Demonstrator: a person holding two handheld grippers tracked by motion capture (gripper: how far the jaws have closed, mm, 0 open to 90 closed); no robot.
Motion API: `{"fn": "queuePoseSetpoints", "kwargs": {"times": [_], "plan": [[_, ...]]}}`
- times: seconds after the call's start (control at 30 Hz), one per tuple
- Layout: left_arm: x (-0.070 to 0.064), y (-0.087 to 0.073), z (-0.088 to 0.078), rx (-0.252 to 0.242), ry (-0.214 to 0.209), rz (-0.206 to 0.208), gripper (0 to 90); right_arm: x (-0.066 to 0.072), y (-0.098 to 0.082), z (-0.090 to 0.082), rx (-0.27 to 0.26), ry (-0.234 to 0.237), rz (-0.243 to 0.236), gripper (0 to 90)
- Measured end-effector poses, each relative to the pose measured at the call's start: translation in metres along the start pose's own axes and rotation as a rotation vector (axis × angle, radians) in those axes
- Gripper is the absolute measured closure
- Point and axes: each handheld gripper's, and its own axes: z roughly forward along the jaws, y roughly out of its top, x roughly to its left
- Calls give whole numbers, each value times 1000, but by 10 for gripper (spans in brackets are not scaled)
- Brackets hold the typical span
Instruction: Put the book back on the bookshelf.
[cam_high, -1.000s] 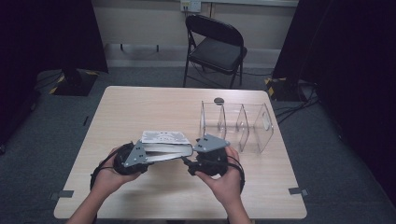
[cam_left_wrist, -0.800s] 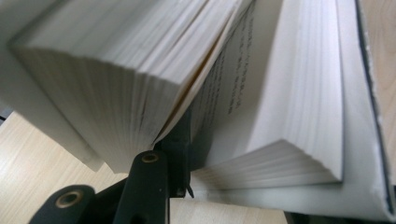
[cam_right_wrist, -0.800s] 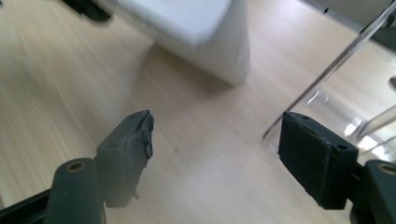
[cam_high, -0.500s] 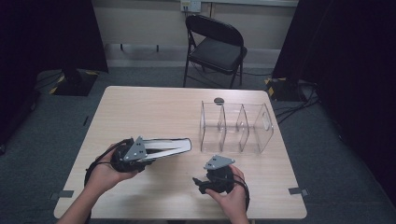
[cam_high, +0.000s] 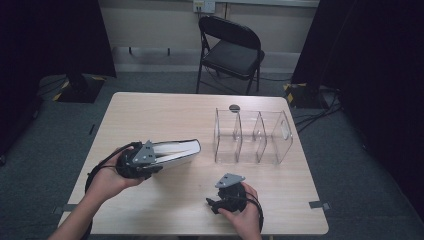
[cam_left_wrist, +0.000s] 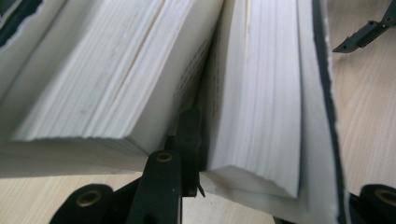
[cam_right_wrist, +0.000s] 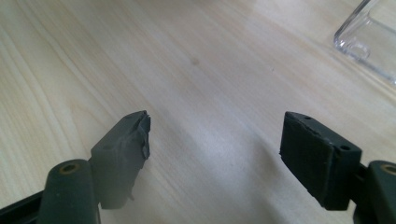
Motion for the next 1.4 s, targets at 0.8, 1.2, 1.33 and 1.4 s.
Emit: {"fn": "queuePoseSetpoints", "kwargs": {"times": [0.8,1.2,1.33,1.4], "plan": [[-4,2,-12,41,-61,42,740,0,-16,10,-70,28,25,101],[-8,2,-15,46,-60,49,744,-1,-16,10,-71,27,22,100],[-8,2,-16,56,-59,51,745,-1,-16,10,-71,27,21,100],[-7,3,-16,67,-51,49,748,-1,-16,10,-71,28,20,100]]}}
